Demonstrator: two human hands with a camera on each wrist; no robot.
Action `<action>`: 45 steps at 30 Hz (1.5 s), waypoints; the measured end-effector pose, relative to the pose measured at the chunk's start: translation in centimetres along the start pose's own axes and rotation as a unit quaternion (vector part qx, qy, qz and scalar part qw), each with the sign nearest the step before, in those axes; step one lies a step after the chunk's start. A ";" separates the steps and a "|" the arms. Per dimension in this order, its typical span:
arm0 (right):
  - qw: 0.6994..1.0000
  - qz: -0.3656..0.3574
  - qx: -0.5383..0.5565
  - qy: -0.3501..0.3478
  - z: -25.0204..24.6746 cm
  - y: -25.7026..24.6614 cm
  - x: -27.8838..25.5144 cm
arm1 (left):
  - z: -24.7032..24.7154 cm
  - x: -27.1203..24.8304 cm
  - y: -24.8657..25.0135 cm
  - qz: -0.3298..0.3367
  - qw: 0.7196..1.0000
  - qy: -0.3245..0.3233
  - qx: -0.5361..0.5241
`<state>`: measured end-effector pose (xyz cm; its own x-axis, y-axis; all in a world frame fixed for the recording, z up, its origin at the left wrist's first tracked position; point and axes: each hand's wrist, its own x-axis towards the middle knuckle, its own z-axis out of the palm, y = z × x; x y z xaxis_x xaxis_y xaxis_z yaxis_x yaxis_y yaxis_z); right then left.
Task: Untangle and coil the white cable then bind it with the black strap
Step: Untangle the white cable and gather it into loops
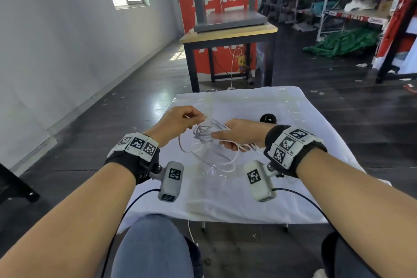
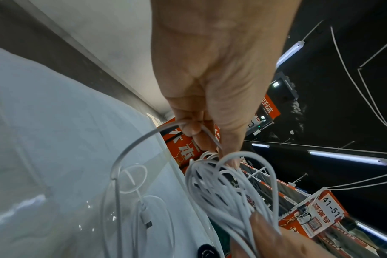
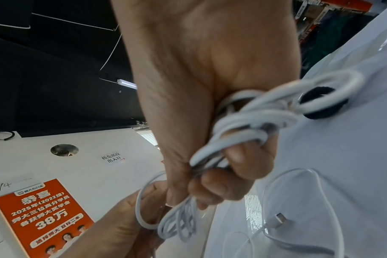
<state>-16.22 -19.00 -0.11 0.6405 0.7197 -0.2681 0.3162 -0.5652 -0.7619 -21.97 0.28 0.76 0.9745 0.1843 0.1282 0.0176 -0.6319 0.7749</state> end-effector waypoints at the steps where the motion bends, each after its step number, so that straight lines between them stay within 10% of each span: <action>1: 1.000 -0.004 0.008 0.006 0.0 0.0 0.0 | 0.1 0.0 -0.2 -0.010 1.000 0.007 -0.003; 8: 0.996 -0.019 0.080 0.026 0.2 -0.3 0.3 | 0.9 0.1 -0.9 -0.094 0.986 0.046 -0.132; 13: 0.989 -0.066 0.131 0.024 0.7 -1.0 0.7 | 1.1 -0.6 0.3 -0.135 0.899 0.018 -0.415; 23: 0.982 -0.139 0.119 0.042 1.7 -2.8 1.7 | -0.2 0.4 2.7 -0.139 0.818 0.104 -0.549; 40: 0.968 -0.122 0.221 0.009 3.0 -5.1 2.2 | -2.4 -0.5 3.3 -0.137 0.809 0.172 -0.545; 45: 0.924 -0.158 0.340 0.078 2.0 -4.5 1.7 | -1.1 -1.7 1.6 -0.094 0.888 0.103 -0.438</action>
<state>-17.99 -14.44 1.68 0.7005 0.7093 0.0789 0.0263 0.0848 -0.9961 -23.81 -0.23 2.42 0.9096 0.4152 -0.0143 -0.0927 0.2363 0.9673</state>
